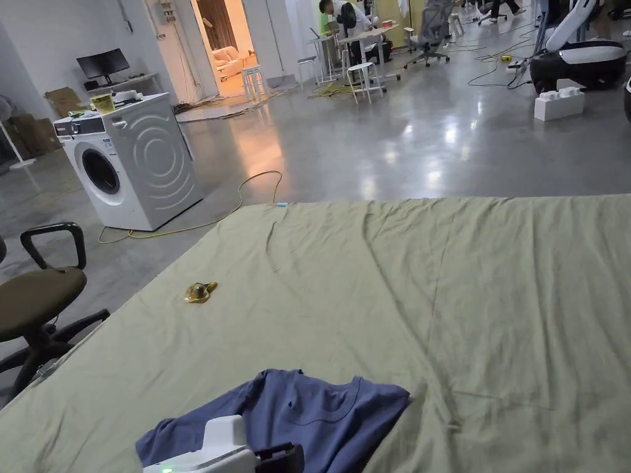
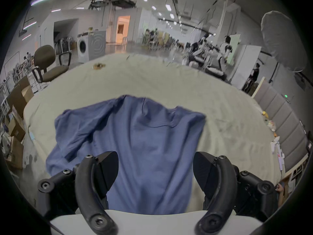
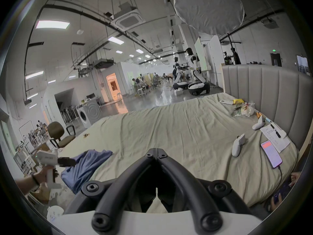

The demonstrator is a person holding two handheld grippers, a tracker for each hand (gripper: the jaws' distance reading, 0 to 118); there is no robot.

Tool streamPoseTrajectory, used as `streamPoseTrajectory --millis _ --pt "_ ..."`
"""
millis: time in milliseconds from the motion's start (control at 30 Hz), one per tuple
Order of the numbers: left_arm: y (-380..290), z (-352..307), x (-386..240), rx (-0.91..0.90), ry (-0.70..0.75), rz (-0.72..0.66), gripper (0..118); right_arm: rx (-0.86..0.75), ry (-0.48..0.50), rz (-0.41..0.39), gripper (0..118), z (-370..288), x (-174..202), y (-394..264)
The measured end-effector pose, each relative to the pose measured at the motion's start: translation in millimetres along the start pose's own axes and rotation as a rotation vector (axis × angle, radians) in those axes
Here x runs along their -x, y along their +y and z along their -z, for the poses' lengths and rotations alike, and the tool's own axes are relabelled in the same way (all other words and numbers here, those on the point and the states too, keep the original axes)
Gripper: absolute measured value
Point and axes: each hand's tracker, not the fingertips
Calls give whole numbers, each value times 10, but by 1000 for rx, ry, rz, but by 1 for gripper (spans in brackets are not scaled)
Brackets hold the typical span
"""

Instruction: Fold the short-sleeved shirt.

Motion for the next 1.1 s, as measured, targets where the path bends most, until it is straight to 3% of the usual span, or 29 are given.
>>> streamPoseTrajectory --millis 100,267,367,433,500,533,600,733,867,967,1033,1100 --pt "92 560 -142 62 63 -8 95 53 9 78 0 28 -73 -135" --pt "-110 1633 -358 151 169 75 90 103 -61 64 0 38 -172 -279" --pt "-108 1563 -276 110 181 42 85 106 -74 74 0 -24 -230 -310" --pt "-177 1574 -401 118 184 65 64 110 -76 79 0 -52 -294 -354" --pt "-280 1490 -626 115 163 125 20 126 -84 93 0 -24 -339 -380" --pt "-280 1500 -673 121 163 135 15 130 -88 102 0 -26 -358 -394" --pt "-209 1619 -614 145 168 124 14 117 -93 126 0 -48 -374 -402" --pt "481 1336 389 148 108 -143 9 86 -72 155 0 -182 -423 -374" --pt "961 215 1230 14 -27 -350 9 73 -68 109 0 -368 -541 -382" --pt "1161 -450 1505 -103 -94 -407 9 76 -74 134 0 -510 -662 -452" --pt "1351 -676 1361 -133 -123 -392 9 68 -85 172 0 -596 -718 -513" --pt "1450 -598 337 -110 -79 -222 9 58 -115 210 0 -675 -763 -573"
